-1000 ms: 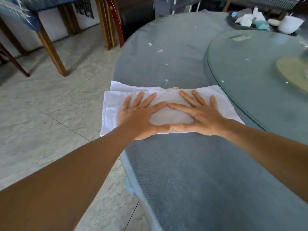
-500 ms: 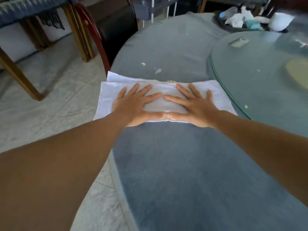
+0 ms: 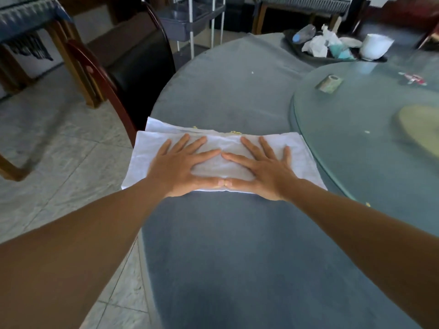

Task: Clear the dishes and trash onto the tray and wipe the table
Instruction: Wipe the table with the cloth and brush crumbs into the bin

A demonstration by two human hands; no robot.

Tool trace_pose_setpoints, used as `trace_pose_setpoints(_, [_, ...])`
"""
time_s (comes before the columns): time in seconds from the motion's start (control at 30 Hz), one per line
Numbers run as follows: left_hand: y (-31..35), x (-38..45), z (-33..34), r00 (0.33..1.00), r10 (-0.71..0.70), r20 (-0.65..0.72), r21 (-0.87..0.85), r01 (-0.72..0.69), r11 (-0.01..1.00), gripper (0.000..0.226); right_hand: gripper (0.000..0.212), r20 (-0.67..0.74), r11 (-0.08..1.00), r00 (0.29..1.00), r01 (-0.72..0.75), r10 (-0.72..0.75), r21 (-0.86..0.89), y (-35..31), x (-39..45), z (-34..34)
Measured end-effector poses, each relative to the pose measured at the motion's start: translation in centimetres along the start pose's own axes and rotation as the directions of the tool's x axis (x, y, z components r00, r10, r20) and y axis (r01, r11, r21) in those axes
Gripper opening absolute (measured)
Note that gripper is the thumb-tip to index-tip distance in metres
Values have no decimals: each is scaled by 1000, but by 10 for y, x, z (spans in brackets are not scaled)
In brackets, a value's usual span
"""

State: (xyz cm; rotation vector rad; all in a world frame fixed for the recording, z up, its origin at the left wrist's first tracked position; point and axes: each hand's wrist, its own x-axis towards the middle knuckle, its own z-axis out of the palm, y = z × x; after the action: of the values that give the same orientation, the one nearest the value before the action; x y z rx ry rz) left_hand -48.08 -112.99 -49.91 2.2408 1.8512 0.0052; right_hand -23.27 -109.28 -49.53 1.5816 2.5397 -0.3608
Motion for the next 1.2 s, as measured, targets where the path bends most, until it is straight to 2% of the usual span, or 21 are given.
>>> trace_pose_setpoints(0.17, [-34, 50, -11, 1000, 30, 4, -15, -30, 999, 90, 85, -21, 999, 999, -44, 44, -11, -3, 49, -11])
trace_pose_setpoints(0.63, [-123, 238, -57, 975, 222, 9, -53, -221, 974, 92, 79, -25, 966, 966, -257, 258, 36, 9, 209, -53])
trace_pose_setpoints(0.77, [-136, 283, -67, 954, 298, 37, -40, -296, 954, 91, 85, -33, 950, 951, -306, 309, 57, 16, 236, -61])
trace_pose_setpoints(1.2, [-153, 391, -80, 895, 441, 64, -18, -441, 897, 88, 79, -63, 900, 899, -429, 433, 73, 44, 302, -77])
